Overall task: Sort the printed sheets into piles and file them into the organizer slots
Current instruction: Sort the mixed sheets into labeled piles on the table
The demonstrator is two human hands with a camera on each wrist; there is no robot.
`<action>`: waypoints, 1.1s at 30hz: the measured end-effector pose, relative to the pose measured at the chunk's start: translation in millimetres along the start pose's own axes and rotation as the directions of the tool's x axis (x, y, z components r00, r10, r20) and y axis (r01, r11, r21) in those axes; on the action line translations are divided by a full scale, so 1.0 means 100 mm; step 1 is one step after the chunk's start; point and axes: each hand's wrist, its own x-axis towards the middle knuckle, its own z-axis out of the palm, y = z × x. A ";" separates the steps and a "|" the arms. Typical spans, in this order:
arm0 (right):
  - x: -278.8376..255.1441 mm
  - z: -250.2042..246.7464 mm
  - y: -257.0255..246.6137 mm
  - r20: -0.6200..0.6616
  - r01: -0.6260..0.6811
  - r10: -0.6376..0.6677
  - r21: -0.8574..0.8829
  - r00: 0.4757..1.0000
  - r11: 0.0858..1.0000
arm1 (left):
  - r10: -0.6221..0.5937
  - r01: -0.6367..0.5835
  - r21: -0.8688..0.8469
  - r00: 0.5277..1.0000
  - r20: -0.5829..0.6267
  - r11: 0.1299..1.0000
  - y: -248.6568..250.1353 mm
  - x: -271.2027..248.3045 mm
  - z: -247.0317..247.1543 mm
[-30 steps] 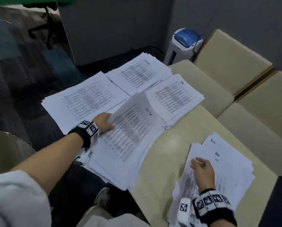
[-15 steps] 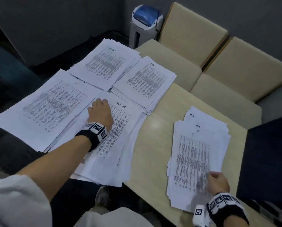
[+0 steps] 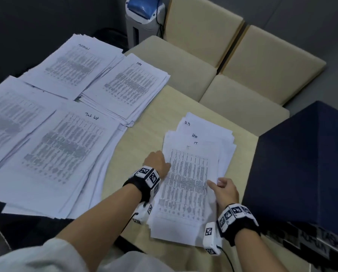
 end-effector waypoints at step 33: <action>-0.17 0.01 0.15 0.015 -0.038 0.036 0.622 0.999 0.782 | 0.130 -0.156 -0.449 0.988 -0.089 0.880 -0.30 -0.10 -0.24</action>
